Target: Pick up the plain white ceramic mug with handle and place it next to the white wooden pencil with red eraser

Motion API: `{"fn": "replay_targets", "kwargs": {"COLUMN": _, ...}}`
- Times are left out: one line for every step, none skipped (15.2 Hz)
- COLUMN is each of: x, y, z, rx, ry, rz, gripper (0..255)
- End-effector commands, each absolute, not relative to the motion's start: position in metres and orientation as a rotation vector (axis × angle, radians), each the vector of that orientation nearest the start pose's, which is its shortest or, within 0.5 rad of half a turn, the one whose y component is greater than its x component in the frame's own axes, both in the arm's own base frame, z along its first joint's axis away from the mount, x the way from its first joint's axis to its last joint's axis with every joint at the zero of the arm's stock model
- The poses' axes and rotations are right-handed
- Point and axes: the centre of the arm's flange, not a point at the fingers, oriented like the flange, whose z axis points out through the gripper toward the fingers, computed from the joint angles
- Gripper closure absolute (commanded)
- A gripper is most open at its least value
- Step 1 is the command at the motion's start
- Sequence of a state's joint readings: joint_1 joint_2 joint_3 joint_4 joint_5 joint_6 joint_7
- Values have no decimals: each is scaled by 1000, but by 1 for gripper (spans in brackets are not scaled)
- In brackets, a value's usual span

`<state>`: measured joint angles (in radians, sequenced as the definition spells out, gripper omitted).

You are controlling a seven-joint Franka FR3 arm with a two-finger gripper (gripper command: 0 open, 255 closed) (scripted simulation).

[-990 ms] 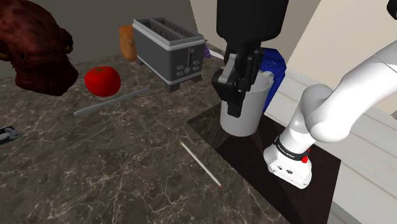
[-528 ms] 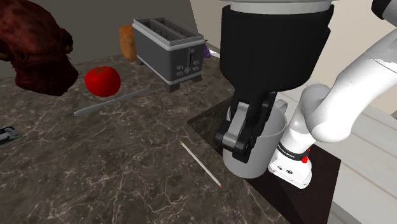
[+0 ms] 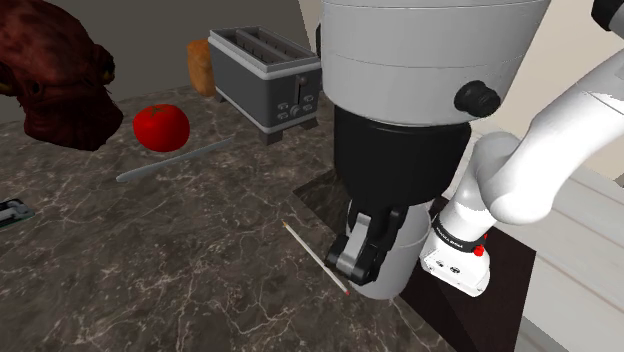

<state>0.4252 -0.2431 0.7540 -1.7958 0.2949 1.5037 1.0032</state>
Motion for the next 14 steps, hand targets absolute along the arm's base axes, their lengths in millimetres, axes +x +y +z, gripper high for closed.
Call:
{"fn": "replay_targets", "kwargs": {"x": 121, "y": 479, "z": 592, "rx": -3159, "ry": -245, "rz": 265, "gripper": 255}}
{"fn": "replay_targets", "kwargs": {"x": 121, "y": 479, "z": 587, "rx": -3159, "ry": -245, "rz": 265, "gripper": 255}}
{"fn": "replay_targets", "kwargs": {"x": 121, "y": 479, "z": 581, "rx": -3159, "ry": -245, "rz": 265, "gripper": 255}}
{"fn": "replay_targets", "kwargs": {"x": 121, "y": 479, "z": 576, "rx": -3159, "ry": -245, "rz": 265, "gripper": 255}}
{"fn": "replay_targets", "kwargs": {"x": 121, "y": 479, "z": 571, "rx": -3159, "ry": -245, "rz": 265, "gripper": 255}}
{"fn": "replay_targets", "kwargs": {"x": 121, "y": 479, "z": 565, "rx": -3159, "ry": -245, "rz": 265, "gripper": 255}}
{"fn": "replay_targets", "kwargs": {"x": 121, "y": 479, "z": 560, "rx": -3159, "ry": -245, "rz": 265, "gripper": 255}}
{"fn": "replay_targets", "kwargs": {"x": 121, "y": 479, "z": 555, "rx": -3159, "ry": -245, "rz": 265, "gripper": 255}}
{"fn": "replay_targets", "kwargs": {"x": 121, "y": 479, "z": 550, "rx": -3159, "ry": -245, "rz": 265, "gripper": 255}}
{"fn": "replay_targets", "kwargs": {"x": 121, "y": 479, "z": 544, "rx": -3159, "ry": -245, "rz": 265, "gripper": 255}}
{"fn": "replay_targets", "kwargs": {"x": 121, "y": 479, "z": 539, "rx": -3159, "ry": -245, "rz": 265, "gripper": 255}}
{"fn": "replay_targets", "kwargs": {"x": 121, "y": 479, "z": 534, "rx": -3159, "ry": -245, "rz": 265, "gripper": 255}}
{"fn": "replay_targets", "kwargs": {"x": 121, "y": 479, "z": 528, "rx": -3159, "ry": -245, "rz": 265, "gripper": 255}}
{"fn": "replay_targets", "kwargs": {"x": 121, "y": 479, "z": 523, "rx": -3159, "ry": -245, "rz": 265, "gripper": 255}}
